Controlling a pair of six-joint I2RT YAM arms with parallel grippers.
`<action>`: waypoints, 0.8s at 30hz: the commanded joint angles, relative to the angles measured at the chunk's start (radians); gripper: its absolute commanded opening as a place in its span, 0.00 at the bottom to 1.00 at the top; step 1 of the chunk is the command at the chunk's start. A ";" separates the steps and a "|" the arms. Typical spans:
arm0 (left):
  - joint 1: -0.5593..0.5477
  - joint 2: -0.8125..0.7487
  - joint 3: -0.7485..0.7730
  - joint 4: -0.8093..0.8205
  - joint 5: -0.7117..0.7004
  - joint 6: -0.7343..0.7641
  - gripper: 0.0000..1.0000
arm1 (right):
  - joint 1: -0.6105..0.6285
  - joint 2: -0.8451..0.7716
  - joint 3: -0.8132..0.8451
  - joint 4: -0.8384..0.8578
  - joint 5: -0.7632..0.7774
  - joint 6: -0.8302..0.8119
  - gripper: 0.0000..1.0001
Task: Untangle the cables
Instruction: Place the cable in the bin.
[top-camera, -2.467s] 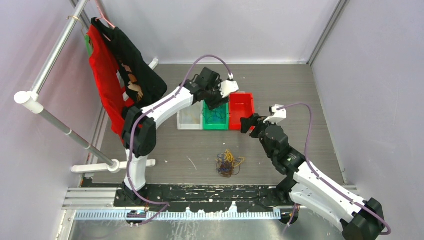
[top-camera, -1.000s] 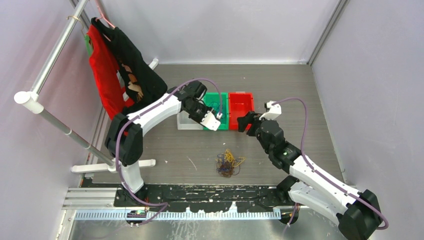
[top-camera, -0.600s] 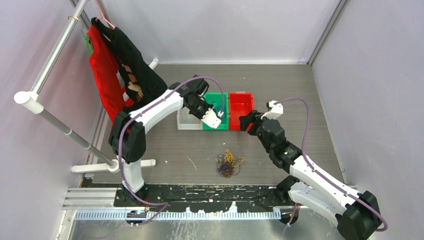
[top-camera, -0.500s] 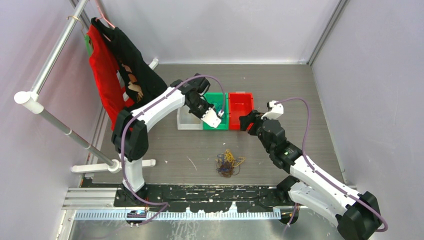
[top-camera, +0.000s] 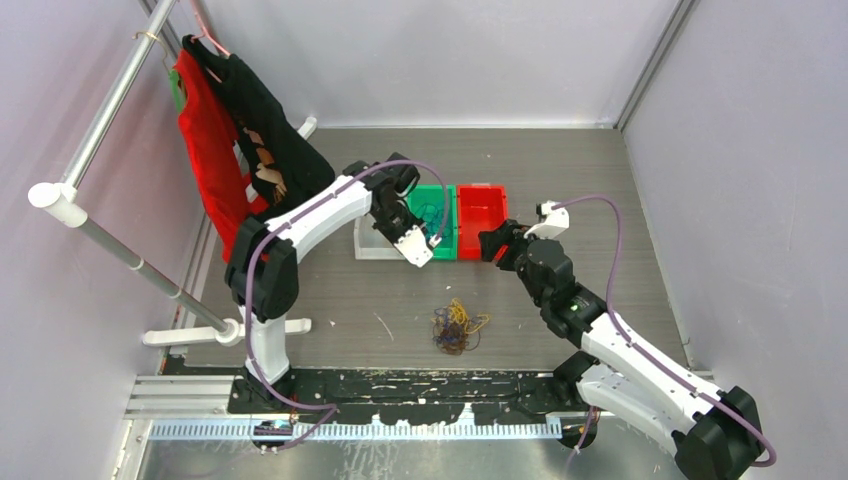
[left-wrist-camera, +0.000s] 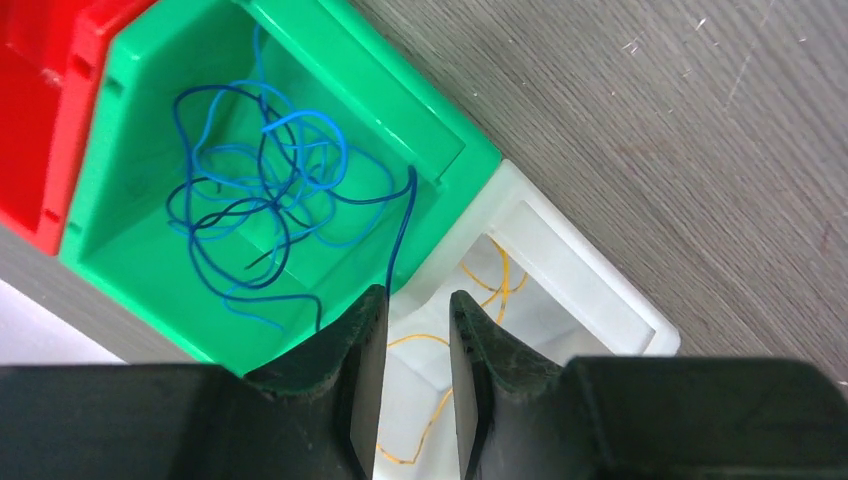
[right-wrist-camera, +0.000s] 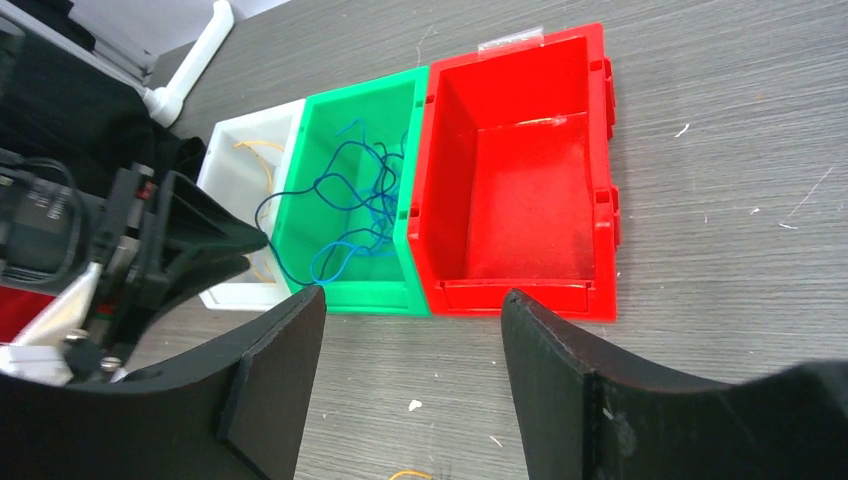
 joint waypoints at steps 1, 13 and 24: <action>-0.008 -0.037 -0.079 0.197 -0.038 0.040 0.29 | -0.005 -0.022 0.003 0.047 -0.006 0.024 0.69; -0.009 -0.056 -0.109 0.263 -0.039 0.019 0.17 | -0.004 -0.013 -0.012 0.064 -0.023 0.045 0.66; -0.012 -0.062 -0.065 0.199 -0.021 0.008 0.04 | -0.005 -0.016 -0.013 0.064 -0.022 0.058 0.64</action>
